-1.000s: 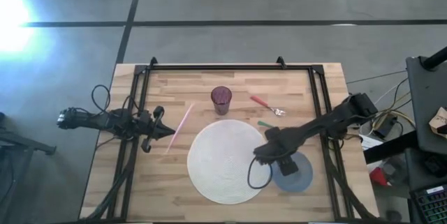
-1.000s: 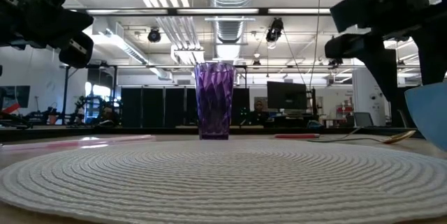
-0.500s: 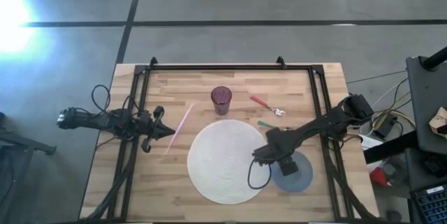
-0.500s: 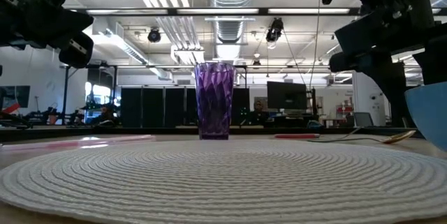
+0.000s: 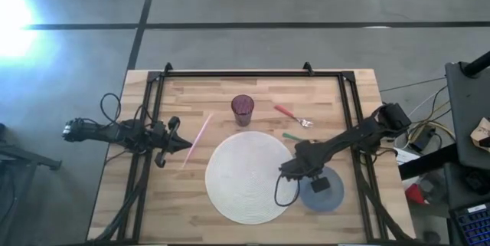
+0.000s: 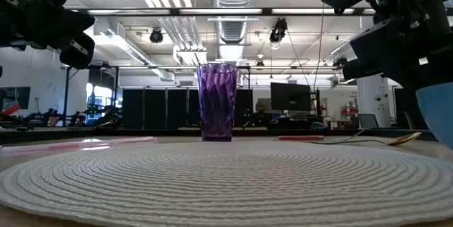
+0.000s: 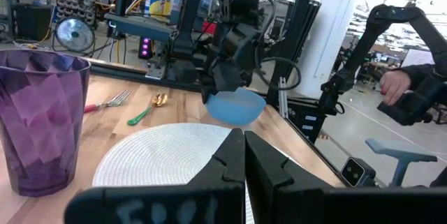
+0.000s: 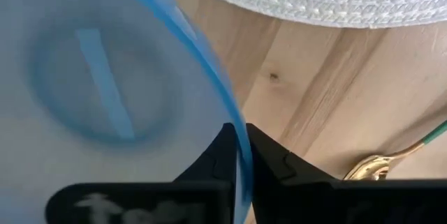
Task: Pick & Place Utensil
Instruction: Put the bowl in the center of the mat
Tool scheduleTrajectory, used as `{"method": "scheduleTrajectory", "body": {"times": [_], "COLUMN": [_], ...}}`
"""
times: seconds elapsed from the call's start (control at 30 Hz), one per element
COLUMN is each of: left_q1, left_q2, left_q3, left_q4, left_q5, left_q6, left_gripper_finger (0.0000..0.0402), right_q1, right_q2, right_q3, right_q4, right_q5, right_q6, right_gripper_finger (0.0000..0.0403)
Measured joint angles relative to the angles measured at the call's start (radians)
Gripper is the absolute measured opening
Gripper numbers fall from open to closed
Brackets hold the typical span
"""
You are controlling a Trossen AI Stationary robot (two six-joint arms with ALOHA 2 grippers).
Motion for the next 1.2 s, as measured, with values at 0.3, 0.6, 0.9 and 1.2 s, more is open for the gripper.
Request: {"method": "scheduleTrajectory", "body": {"times": [0.3, 0.6, 0.9, 1.2], "left_q1": [0.000, 0.000, 0.000, 0.000], "left_q2": [0.001, 0.001, 0.001, 0.002], "left_q3": [0.000, 0.000, 0.000, 0.000], "left_q4": [0.000, 0.000, 0.000, 0.000], "left_q5": [0.000, 0.000, 0.000, -0.001], "left_q6": [0.000, 0.000, 0.000, 0.000], "left_gripper_finger": [0.0000, 0.0000, 0.0000, 0.0000], "right_q1": [-0.017, -0.088, -0.132, -0.134], "right_q2": [-0.112, -0.232, -0.250, -0.207], "right_q3": [0.006, 0.073, 0.212, 0.340], "right_q4": [-0.003, 0.000, 0.003, 0.075], "right_q5": [-0.005, -0.013, -0.028, -0.028], "right_q6": [0.095, 0.274, 0.469, 0.650], "right_gripper_finger": [0.0009, 0.0009, 0.0009, 0.0008]}}
